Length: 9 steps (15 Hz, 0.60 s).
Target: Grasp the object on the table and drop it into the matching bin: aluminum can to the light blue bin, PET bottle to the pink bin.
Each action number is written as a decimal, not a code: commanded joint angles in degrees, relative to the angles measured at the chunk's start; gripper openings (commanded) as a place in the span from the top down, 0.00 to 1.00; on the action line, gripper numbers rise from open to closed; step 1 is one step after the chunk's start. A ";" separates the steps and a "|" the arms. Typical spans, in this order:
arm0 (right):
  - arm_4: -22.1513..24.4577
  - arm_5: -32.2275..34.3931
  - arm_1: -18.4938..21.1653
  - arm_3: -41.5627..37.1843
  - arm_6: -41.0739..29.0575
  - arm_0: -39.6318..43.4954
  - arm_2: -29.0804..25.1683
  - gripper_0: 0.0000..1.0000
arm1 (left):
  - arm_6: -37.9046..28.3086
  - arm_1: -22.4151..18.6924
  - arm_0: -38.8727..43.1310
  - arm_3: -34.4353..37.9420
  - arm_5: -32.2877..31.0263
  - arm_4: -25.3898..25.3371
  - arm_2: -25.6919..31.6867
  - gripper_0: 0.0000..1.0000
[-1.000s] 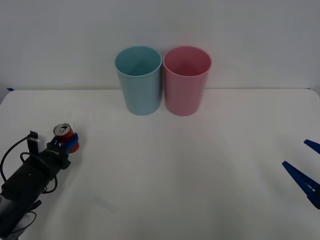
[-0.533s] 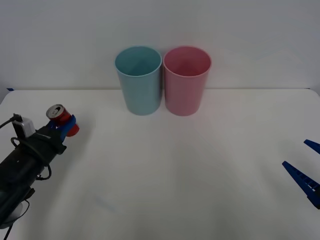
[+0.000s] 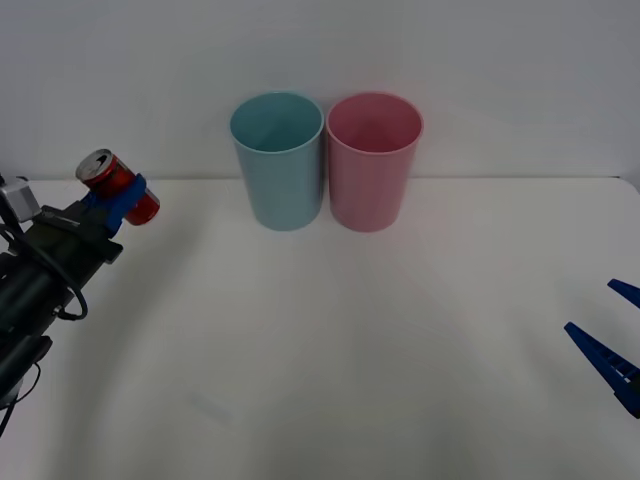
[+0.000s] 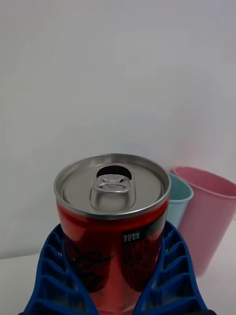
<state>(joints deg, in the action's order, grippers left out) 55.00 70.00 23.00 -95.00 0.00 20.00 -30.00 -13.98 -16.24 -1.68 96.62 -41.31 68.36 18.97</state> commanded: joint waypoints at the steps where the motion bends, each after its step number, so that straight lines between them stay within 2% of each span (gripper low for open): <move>1: 0.00 0.00 0.00 0.00 0.00 0.00 0.00 0.00 | -4.56 -1.69 -2.63 1.21 -0.26 1.60 -0.25 1.00; 6: 0.00 0.00 0.00 0.00 0.00 0.00 0.00 0.00 | -11.77 -3.36 -10.72 0.06 -0.79 6.52 -1.30 1.00; 9: 0.00 0.00 0.00 0.00 0.00 0.00 0.00 0.00 | -10.89 -3.36 -18.10 -7.23 -1.49 9.07 -2.27 1.00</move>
<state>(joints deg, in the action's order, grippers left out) 55.00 70.00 23.00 -95.00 0.00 20.00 -30.00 -25.19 -19.59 -17.98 91.33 -42.55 76.79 16.91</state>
